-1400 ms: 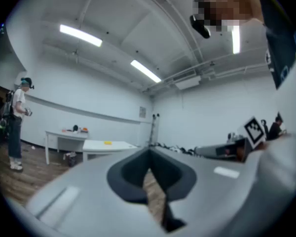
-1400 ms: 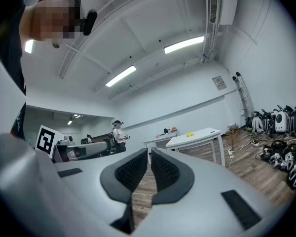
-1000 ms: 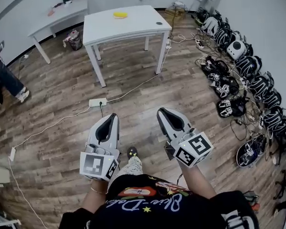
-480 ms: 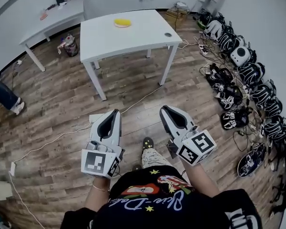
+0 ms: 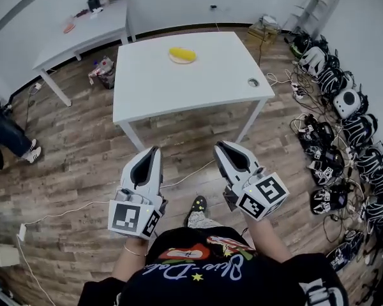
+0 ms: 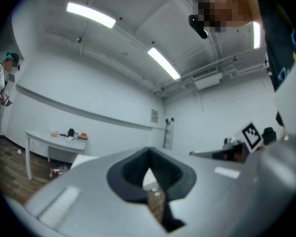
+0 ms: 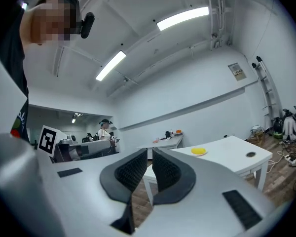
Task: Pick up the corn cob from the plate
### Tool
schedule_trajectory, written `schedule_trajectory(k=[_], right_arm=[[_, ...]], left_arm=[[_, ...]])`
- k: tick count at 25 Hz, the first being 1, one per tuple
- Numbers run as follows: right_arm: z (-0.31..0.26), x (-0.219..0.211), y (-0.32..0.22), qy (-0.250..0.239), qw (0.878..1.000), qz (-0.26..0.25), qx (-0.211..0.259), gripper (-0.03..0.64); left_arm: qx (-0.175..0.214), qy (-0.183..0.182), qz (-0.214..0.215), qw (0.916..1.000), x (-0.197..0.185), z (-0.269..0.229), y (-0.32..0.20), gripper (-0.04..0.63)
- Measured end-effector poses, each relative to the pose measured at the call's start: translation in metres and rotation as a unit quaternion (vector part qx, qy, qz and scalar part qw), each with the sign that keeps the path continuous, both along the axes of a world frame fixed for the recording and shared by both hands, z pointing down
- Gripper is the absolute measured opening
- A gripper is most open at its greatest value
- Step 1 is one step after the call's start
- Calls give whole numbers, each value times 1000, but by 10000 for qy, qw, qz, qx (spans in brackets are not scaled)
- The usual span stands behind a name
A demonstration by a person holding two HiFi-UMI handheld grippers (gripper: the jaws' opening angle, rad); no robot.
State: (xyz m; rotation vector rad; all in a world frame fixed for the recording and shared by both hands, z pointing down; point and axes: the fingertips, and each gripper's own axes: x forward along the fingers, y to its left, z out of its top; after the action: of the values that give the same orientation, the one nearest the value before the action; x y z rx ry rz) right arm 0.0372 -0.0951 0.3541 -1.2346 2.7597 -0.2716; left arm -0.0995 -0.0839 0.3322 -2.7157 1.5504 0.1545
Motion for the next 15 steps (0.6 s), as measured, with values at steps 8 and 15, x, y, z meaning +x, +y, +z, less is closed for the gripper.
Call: schedule_trajectory(k=[8,15], right_arm=[[-12,-1,-161,6,9992,-381,70,18],[5,-5,-262,44,9986,-516,-147,18]], left_arm=[[-117,-243,-112,9996,19,-4,-149,-2],[-276,-304,-30,9992,30,15,-258,-3]])
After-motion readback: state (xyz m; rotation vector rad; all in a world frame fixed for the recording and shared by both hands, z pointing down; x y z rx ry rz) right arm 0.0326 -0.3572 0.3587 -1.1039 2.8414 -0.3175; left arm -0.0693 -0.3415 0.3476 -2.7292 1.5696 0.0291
